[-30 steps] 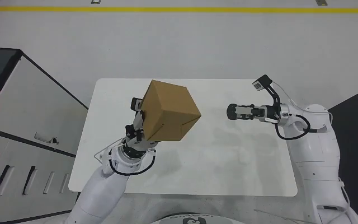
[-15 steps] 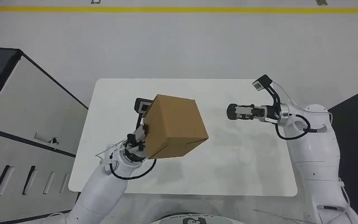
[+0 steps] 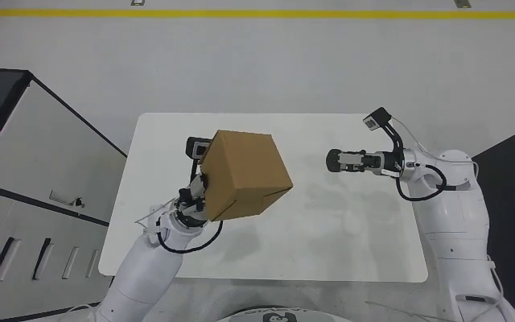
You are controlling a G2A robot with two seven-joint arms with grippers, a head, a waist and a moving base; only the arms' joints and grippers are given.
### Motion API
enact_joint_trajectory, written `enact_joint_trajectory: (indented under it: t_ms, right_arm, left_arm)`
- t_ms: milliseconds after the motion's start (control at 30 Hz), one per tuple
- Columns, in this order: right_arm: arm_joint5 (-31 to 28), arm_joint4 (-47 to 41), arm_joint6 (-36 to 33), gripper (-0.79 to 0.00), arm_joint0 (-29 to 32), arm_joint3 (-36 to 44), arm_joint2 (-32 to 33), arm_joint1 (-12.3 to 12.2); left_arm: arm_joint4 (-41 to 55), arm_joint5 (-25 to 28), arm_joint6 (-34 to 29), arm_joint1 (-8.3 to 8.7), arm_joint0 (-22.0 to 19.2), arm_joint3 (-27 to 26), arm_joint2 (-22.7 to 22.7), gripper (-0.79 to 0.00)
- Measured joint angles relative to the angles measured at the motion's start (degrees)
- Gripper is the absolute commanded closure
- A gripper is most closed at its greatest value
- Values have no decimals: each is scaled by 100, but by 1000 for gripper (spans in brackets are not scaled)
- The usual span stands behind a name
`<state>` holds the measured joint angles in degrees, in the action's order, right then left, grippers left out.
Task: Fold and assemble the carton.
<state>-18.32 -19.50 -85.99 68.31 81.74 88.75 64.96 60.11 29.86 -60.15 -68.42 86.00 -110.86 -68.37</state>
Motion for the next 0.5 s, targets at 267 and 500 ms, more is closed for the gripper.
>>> enact_joint_trajectory:
  t_ms: [267, 500]
  right_arm:
    - [0, 0, 0, -785, 0, 0, 0, 0]
    - [0, 0, 0, -785, 0, 0, 0, 0]
  left_arm:
    - [-1423, 81, 977, 54, 266, -551, -657, 0]
    - [-1470, 82, 991, 54, 272, -560, -660, 0]
